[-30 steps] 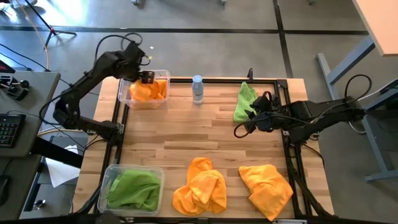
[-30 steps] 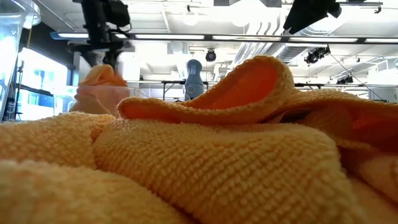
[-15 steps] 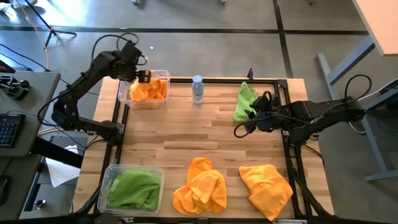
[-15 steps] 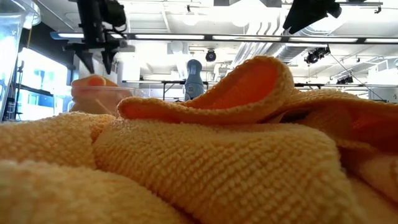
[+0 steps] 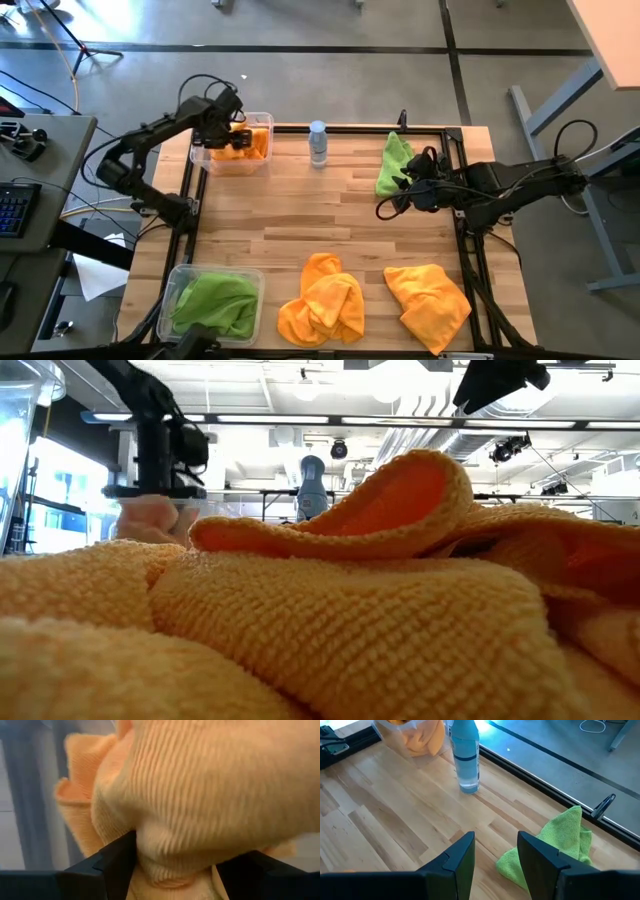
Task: Sort microfiber towel by color & place in baskets
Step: Put the yellow microfiber towel into the top transparent bin
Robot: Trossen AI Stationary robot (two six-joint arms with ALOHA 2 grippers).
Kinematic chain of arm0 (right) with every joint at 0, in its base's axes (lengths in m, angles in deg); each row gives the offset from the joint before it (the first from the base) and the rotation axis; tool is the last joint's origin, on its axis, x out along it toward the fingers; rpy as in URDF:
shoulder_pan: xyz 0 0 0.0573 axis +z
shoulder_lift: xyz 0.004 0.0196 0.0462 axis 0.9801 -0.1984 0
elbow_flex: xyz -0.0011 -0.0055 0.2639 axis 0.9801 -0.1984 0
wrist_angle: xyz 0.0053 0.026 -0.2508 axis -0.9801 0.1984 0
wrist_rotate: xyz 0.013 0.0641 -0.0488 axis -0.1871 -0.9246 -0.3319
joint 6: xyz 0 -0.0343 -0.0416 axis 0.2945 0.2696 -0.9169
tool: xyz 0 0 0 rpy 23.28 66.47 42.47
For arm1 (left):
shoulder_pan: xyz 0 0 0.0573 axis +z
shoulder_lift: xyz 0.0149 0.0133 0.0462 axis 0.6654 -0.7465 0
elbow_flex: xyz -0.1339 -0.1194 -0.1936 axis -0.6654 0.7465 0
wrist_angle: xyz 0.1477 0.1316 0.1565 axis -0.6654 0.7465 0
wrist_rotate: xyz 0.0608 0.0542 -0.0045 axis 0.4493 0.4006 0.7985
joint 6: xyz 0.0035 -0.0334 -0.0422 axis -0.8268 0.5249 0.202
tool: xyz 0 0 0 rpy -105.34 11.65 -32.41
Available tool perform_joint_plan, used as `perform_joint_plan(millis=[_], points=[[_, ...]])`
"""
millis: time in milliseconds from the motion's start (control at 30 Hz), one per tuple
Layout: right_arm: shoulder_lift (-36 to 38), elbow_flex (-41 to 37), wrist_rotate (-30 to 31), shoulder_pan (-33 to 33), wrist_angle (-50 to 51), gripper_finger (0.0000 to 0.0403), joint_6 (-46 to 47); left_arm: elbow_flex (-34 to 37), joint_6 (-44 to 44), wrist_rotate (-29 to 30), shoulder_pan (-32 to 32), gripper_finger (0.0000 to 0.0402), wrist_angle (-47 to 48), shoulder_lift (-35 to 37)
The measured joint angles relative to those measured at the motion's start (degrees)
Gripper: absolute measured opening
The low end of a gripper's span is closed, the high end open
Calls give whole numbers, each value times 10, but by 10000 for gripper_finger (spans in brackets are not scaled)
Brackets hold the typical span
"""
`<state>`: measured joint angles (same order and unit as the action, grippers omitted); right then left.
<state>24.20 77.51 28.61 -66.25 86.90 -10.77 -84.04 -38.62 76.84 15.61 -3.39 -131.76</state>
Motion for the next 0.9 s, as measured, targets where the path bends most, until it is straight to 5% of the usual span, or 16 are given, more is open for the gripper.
perform_joint_plan(millis=[267,900], points=[[0,0,0,0,-10,144,2,4,-4,2,1,241,-20,-46],[0,0,0,0,-10,144,4,4,8,-13,-11,241,-5,-6]])
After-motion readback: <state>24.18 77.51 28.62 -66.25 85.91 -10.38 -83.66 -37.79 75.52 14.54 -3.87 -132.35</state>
